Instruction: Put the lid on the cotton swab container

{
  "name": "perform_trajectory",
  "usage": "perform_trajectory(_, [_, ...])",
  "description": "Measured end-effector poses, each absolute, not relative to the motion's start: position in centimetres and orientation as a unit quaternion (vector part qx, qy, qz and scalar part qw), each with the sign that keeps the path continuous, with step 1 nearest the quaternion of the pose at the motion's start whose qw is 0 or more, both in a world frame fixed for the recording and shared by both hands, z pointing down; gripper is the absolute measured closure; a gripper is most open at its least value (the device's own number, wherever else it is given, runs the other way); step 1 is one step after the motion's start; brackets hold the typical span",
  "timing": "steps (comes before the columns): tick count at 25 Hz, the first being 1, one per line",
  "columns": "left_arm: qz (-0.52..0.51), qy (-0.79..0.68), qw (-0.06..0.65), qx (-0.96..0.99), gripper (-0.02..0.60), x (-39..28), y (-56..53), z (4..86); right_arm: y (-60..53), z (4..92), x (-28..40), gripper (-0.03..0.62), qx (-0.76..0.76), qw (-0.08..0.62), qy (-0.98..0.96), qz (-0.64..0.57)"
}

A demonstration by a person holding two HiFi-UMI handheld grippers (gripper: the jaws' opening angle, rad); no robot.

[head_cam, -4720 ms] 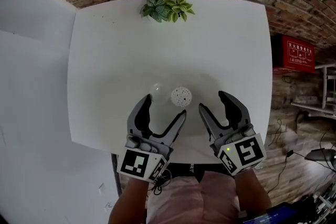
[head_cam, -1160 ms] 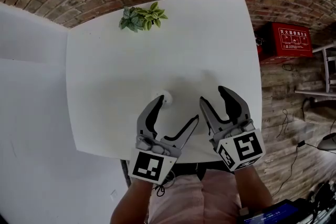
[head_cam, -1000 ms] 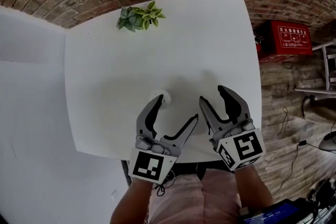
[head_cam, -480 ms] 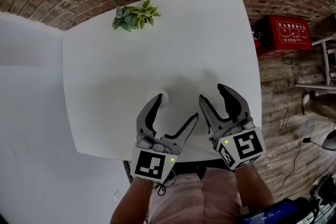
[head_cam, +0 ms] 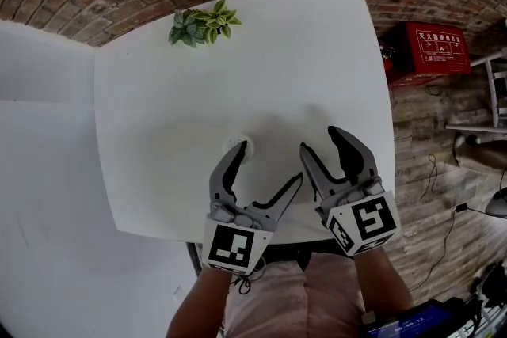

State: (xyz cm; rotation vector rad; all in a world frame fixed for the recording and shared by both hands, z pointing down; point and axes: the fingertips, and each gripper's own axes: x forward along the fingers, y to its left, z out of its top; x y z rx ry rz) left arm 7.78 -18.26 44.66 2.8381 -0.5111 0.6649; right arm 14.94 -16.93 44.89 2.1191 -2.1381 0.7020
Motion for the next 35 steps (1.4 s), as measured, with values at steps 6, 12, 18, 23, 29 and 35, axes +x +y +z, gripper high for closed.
perform_trajectory(6, [0.208,-0.186,0.095,0.956,0.138,7.3,-18.7,44.0,-17.1,44.7,15.0,0.365,0.687,0.027,-0.691,0.223])
perform_trajectory(12, [0.145,-0.245,0.101,0.953,0.16,4.9,-20.9,39.6,-17.2,42.1,13.7,0.365,0.684,0.025,-0.702,0.197])
perform_trajectory(18, [0.069,-0.308,0.067,0.947,0.276,0.7,-21.5,33.0,-16.8,35.9,11.0,0.37,0.683,0.022,-0.716,0.141])
perform_trajectory(23, [0.01,-0.374,0.025,0.927,0.573,-2.9,-21.2,27.5,-16.5,30.5,9.3,0.54,0.703,0.031,-0.707,0.07])
perform_trajectory(29, [-0.024,-0.387,-0.002,0.922,0.574,-5.6,-19.3,23.1,-13.7,25.5,6.4,0.588,0.706,0.02,-0.708,0.022])
perform_trajectory(35, [-0.055,-0.371,-0.025,0.927,0.574,-7.1,-17.4,20.1,-12.2,22.6,4.0,0.589,0.7,0.019,-0.714,-0.008])
